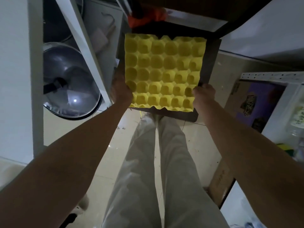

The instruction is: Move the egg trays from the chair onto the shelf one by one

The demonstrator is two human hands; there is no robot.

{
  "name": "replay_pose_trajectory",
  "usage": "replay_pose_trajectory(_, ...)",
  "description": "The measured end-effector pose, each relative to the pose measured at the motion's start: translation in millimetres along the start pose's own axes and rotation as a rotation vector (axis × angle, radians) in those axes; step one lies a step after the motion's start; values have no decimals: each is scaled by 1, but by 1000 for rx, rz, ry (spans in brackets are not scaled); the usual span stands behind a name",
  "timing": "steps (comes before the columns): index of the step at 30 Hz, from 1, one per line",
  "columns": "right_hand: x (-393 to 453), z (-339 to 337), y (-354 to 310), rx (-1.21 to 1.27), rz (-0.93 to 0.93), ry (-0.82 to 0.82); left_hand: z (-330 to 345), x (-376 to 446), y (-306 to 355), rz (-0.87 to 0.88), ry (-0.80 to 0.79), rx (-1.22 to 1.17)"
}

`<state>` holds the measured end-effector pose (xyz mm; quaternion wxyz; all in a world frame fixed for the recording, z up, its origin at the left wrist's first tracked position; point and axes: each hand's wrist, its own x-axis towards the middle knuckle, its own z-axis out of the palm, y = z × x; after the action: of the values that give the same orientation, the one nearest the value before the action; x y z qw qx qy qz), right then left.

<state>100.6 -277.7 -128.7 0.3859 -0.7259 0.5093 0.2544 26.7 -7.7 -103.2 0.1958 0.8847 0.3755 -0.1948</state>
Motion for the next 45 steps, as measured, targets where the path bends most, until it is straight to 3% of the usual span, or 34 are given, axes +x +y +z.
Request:
replay_pose_trajectory(4, -3, 0, 5, -40, -90, 9, 4, 3, -4, -45, 11, -35)
replay_pose_trajectory(7, -11, -1, 2, -308, -292, 117, 3, -2, -7, -75, 24, -66)
replay_pose_trajectory(13, -16, -9, 10, -621, -573, 194, 1, 1, -17, 111, 6, 241)
replay_pose_trajectory(17, -14, -17, 14, -783, -697, 226, -9, -1, -16, 147, -15, 253)
replay_pose_trajectory(31, -54, -65, 25, -483, -697, 67, -63, -42, -12, 120, -28, -11)
replay_pose_trajectory(40, -69, -88, 32, -342, -701, 105, -70, -55, -6, 153, -5, -87)
replay_pose_trajectory(45, -114, -134, 47, -192, -619, 137, -116, -95, 26, 290, -27, -57)
